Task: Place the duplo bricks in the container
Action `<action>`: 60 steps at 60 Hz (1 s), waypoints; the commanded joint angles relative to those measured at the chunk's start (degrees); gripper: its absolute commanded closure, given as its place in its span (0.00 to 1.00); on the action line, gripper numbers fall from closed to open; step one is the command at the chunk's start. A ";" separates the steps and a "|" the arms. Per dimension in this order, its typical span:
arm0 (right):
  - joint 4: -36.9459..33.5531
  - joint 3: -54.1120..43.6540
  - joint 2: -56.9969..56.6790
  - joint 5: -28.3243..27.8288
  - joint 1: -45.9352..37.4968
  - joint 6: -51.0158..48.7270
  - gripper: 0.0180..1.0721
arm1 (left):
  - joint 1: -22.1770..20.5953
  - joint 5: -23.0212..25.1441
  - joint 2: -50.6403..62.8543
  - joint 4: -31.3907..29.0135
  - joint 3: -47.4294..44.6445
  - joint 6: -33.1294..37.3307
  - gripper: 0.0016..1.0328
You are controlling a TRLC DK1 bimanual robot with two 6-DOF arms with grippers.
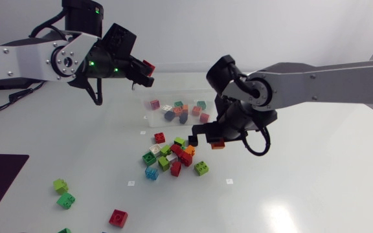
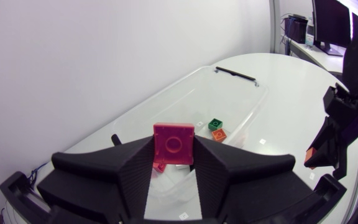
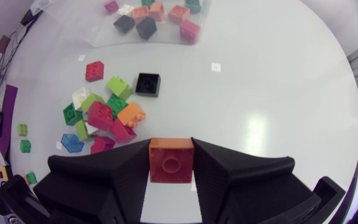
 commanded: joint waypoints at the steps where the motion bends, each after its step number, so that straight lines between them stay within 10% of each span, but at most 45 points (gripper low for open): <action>1: 0.74 2.61 -1.06 -1.05 -1.66 -3.90 0.66 | -0.55 -1.56 3.10 1.45 2.70 -2.81 0.68; 16: 3.03 7.36 -1.24 -4.12 -4.38 -10.50 0.66 | -1.08 -5.61 5.91 3.64 3.31 -3.60 0.11; 60: 15.33 21.07 7.90 -11.24 -9.57 -23.24 0.66 | 3.76 0.02 -15.89 -14.20 -16.81 13.27 0.09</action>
